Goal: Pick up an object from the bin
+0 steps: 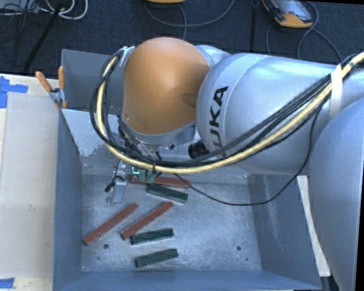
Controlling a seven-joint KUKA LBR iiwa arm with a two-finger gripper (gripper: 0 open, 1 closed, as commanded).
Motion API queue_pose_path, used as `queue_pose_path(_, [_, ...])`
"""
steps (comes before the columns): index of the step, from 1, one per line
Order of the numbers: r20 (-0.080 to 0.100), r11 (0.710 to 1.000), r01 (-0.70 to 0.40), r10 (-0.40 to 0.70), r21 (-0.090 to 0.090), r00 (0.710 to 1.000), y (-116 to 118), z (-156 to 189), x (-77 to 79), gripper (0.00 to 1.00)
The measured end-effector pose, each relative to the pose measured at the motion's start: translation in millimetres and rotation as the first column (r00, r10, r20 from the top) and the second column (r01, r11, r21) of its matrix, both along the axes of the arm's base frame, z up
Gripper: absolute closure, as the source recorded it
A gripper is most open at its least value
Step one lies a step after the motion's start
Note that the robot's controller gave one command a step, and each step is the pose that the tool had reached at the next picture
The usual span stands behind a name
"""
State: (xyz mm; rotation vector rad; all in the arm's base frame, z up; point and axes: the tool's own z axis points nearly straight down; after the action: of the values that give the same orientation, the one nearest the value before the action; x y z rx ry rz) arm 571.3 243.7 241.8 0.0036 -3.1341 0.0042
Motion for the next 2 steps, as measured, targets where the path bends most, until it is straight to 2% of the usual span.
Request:
queue_pose_path(1, [0.000, 1.000, 0.021, -0.021, -0.002, 1.000, -55, -111, 25.5, 0.00])
queue_pose_path(2, [-0.002, 1.000, -0.027, 0.027, 0.001, 1.000, -81, -176, -39.0, 0.00])
